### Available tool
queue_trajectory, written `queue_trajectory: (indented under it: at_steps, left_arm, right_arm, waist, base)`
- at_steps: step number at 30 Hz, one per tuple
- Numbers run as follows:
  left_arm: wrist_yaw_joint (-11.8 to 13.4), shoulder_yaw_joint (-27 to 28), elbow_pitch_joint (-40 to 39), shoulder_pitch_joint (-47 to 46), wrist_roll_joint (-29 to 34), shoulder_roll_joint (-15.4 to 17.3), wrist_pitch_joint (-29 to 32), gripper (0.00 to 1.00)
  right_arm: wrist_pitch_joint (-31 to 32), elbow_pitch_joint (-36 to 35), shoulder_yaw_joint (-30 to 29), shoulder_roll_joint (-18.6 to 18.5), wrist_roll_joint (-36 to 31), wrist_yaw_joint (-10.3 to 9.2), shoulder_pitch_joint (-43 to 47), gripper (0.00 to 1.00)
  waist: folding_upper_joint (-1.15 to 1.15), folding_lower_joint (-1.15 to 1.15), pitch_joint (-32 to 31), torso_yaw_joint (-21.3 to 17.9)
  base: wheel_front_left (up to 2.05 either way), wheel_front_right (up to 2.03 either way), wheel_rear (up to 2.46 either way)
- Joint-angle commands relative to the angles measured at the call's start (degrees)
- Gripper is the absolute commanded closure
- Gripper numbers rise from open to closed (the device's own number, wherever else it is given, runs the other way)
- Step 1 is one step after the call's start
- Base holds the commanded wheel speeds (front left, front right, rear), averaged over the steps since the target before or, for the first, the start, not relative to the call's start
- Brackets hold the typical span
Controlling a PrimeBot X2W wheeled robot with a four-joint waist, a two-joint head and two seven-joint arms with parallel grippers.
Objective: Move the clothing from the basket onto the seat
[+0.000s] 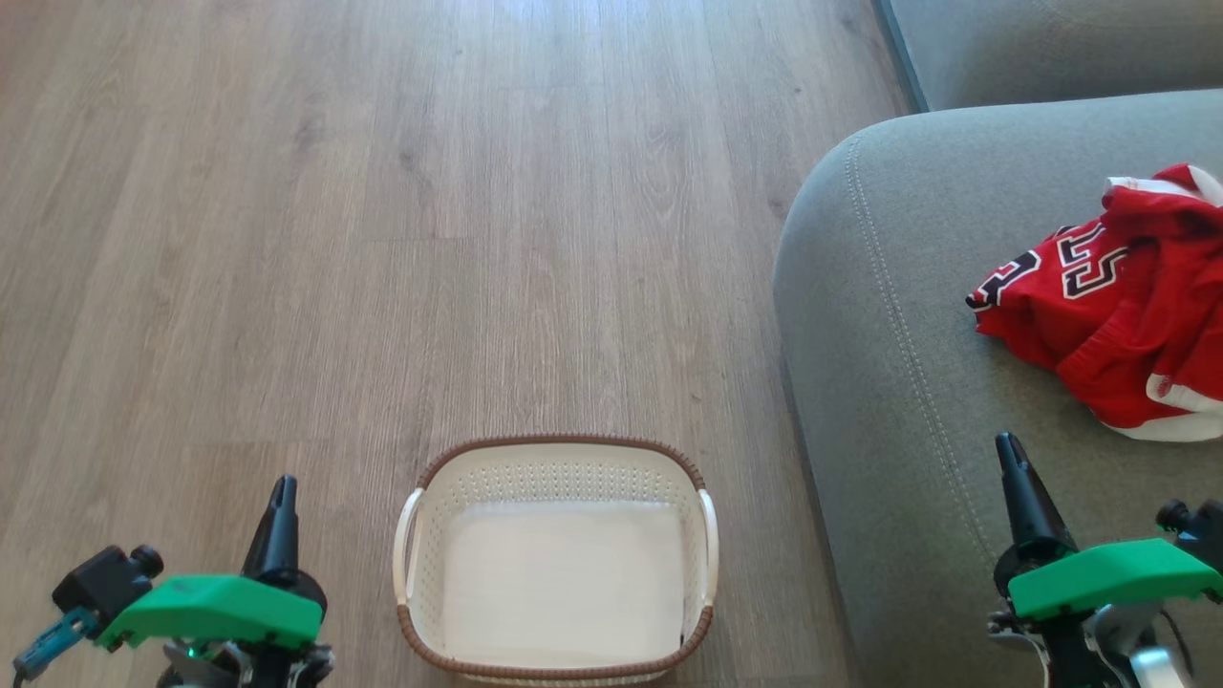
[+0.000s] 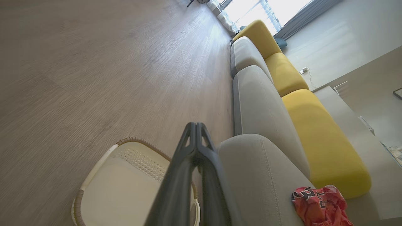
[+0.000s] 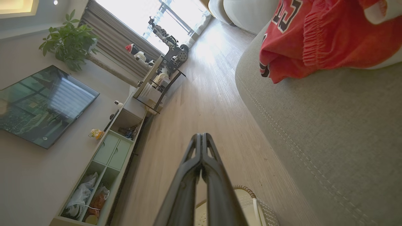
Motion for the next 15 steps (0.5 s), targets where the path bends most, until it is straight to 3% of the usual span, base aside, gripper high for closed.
queue_trajectory:
  at_steps: [1,15]
  left_arm:
    - [-0.8,2.2,-1.6,-3.1,-1.6,0.3,0.5,1.00]
    - [-2.2,4.4,-1.1,-4.1,-8.6,-1.0,2.7,1.00]
  right_arm:
    - [0.3,-1.5,0.0,-0.1,1.7,0.24,-3.1,1.00]
    - [2.3,-0.7,-1.2,0.9,8.9,0.29,-4.1,1.00]
  waist:
    - [0.00,0.00,0.0,0.0]
    - [0.00,0.00,-0.1,0.0]
  base:
    - [0.00,0.00,0.00]
    - [0.00,0.00,0.00]
